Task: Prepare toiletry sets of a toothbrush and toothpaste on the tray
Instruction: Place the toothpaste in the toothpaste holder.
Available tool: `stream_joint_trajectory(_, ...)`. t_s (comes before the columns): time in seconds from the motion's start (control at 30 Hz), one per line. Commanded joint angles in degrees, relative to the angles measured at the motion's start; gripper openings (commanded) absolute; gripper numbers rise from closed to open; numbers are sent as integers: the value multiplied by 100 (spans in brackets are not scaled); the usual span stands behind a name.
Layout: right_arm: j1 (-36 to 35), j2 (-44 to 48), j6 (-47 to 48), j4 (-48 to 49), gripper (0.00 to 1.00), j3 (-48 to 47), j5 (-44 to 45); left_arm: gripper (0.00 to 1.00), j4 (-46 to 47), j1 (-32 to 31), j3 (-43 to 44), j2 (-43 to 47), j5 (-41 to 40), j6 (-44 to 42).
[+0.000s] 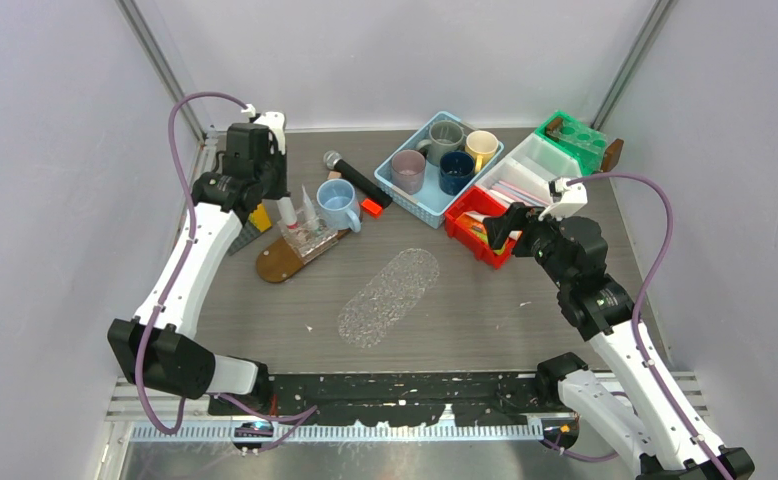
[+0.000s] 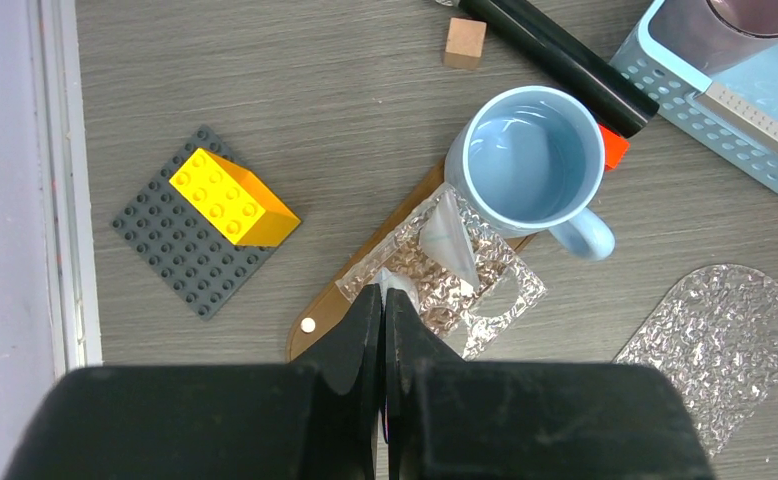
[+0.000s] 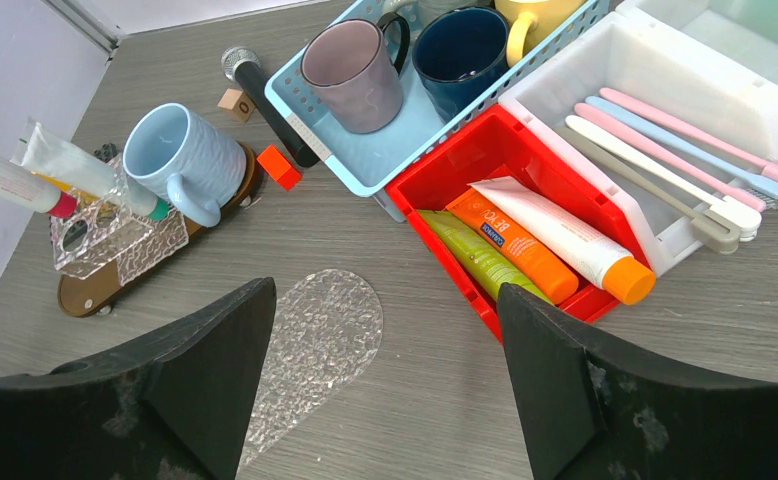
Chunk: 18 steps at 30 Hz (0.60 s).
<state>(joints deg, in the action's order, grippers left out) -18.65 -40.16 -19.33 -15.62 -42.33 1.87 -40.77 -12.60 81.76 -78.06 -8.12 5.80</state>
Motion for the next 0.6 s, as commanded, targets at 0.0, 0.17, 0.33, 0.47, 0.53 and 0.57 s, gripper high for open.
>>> stream_joint_trajectory(0.0, -15, -18, 80, 197, 88, -49, 51, 0, 218, 38, 194, 226, -140, -93)
stream_joint_trajectory(0.17, -15, -26, 79, 213, 88, -45, 51, 0, 357, 38, 53, 244, -47, -65)
stream_joint_trajectory(0.33, -15, -27, 82, 213, 88, -38, 50, 0, 347, 38, -56, 245, 56, 14)
stream_joint_trajectory(0.47, -15, -20, 67, 223, 88, -15, 42, 0, 389, 38, -207, 312, 141, 68)
stream_joint_trajectory(0.53, -13, -24, 70, 233, 88, -6, 34, 0, 447, 38, -281, 359, 196, 70)
stream_joint_trajectory(0.57, -14, -21, 70, 229, 88, -9, 33, 0, 507, 36, -317, 382, 221, 70)
